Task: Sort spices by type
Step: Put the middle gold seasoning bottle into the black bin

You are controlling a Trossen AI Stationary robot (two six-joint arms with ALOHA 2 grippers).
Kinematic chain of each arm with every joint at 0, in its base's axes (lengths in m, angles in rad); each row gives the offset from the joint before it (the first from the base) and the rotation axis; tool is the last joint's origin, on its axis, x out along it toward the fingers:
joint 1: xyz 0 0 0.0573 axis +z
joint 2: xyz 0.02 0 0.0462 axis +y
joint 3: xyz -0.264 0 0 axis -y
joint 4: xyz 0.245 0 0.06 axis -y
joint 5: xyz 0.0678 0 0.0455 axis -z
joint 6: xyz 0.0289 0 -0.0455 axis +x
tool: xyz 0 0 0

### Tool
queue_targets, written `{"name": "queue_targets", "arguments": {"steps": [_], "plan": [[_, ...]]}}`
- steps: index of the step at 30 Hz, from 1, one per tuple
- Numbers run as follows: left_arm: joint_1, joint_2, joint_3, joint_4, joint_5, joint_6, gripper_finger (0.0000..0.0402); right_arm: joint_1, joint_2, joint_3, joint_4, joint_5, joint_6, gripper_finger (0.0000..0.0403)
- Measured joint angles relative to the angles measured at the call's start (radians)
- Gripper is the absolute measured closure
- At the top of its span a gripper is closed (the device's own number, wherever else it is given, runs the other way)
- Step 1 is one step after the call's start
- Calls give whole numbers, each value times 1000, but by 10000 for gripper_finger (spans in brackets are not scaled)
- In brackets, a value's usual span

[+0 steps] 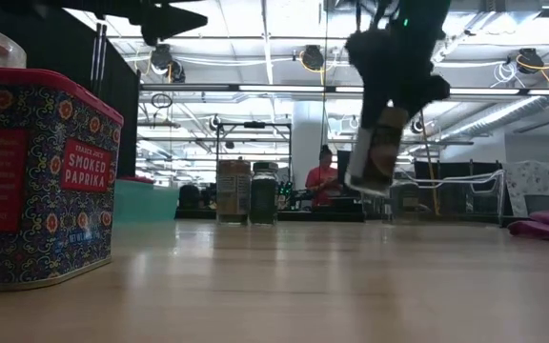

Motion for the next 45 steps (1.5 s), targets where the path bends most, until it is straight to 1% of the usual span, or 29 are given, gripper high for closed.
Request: {"name": "queue_targets", "arguments": {"steps": [4,7,10,13,16,18,19,24,27,30,34,39,42,45], "plan": [[-59,106,0,45,0,-24,84,80,-1,11,94,112,-72,155],[-109,202,0,89,-2,-27,84,105,0,10,176,157,-134,155],[-158,297,0,154,-57,-26,84,109,0,10,278,157,-200,155],[-196,397,0,273,-121,-6,84,108,0,10,359,150,-254,155],[-215,481,0,379,-210,38,84,108,0,10,391,150,-278,155],[-216,529,16,396,-291,58,84,108,0,10,403,149,-279,155],[-215,550,31,394,-315,64,84,108,0,10,405,149,-278,155],[-215,651,116,370,-328,164,84,108,4,10,402,147,-271,155],[-210,691,164,325,-350,207,84,108,4,10,402,147,-270,155],[-200,706,195,282,-352,211,84,108,4,10,400,146,-270,155],[-169,712,202,273,-349,210,84,108,4,10,407,119,-269,155],[-136,713,202,198,-239,138,84,108,4,10,454,89,-268,155],[-139,713,202,202,-230,134,84,108,4,14,457,62,-268,155],[-140,713,202,204,-227,133,84,108,4,15,463,61,-260,155]]}}
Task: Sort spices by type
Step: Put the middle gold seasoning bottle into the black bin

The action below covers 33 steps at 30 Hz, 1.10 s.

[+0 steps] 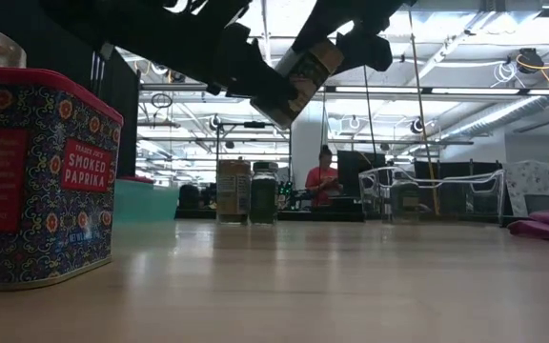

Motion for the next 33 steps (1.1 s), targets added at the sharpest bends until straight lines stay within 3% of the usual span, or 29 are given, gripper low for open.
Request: {"name": "queue_targets", "arguments": {"steps": [7,18,25,33], "plan": [[0,0,0,-3,0,0,118,0,0,0,11,-2,6,155],[-28,0,0,-2,-27,-47,118,3,0,0,31,-23,-2,155],[-48,0,-1,3,-8,-80,118,9,-2,3,55,-24,-21,59],[-74,0,-1,74,-14,-75,118,18,-77,2,83,-19,-126,52]]}}
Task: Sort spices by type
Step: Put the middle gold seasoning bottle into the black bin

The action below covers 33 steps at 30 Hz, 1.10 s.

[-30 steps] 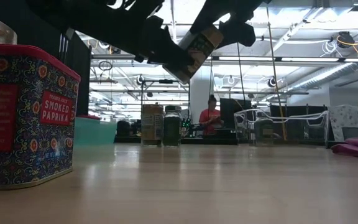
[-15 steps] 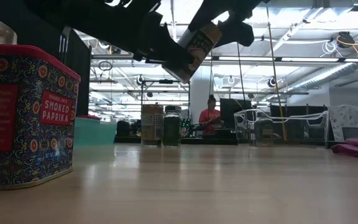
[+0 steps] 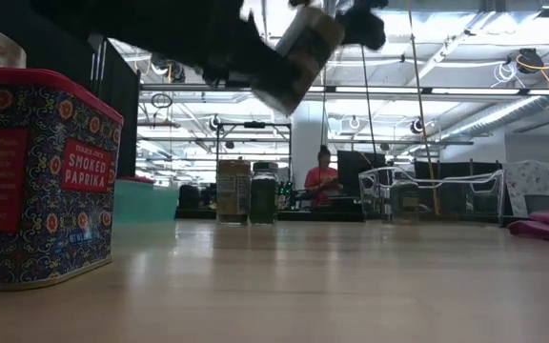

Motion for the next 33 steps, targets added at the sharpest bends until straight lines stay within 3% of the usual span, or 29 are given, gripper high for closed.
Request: {"name": "queue_targets", "arguments": {"steps": [3,6,12,14,17,20,26,33], "plan": [[-17,-1,-9,73,10,29,118,49,-61,-1,-11,82,-111,55],[-39,-1,-43,218,94,56,118,125,-135,-49,40,176,-193,55],[-68,-1,-116,485,282,78,118,297,-257,-302,333,277,-375,55],[-68,-2,-118,511,343,85,118,330,-254,-406,532,276,-459,55],[-67,-2,-118,506,356,82,118,340,-206,-507,802,255,-568,55],[-64,-2,-116,512,369,81,118,331,-155,-525,916,237,-588,55],[-59,6,-101,514,313,80,118,284,-32,-464,972,194,-601,55],[-56,36,-75,515,322,103,118,235,2,-419,971,107,-605,55]]}}
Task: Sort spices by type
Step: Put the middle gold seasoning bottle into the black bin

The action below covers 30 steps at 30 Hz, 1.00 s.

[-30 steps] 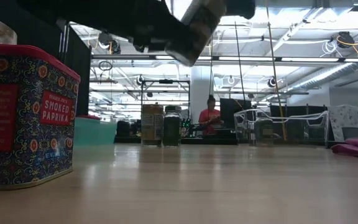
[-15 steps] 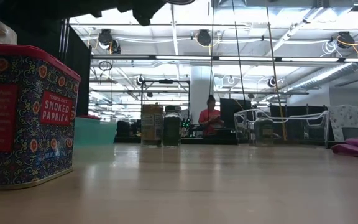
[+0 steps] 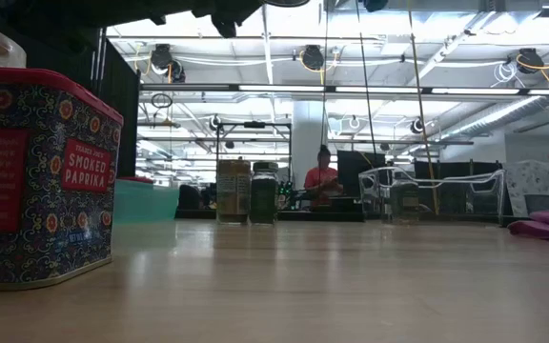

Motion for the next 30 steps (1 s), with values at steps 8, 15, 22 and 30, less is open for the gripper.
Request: {"name": "queue_targets", "arguments": {"steps": [8,15,22,30], "plan": [[18,10,0,-8,-30,1,118,-56,13,36,5,-133,16,55],[19,10,4,-1,-33,31,118,-78,16,35,-13,-141,-7,62],[35,10,4,-3,-36,29,105,-95,16,36,-22,-167,-20,141],[36,10,4,-16,-40,23,96,-103,16,36,-30,-176,-35,163]]}}
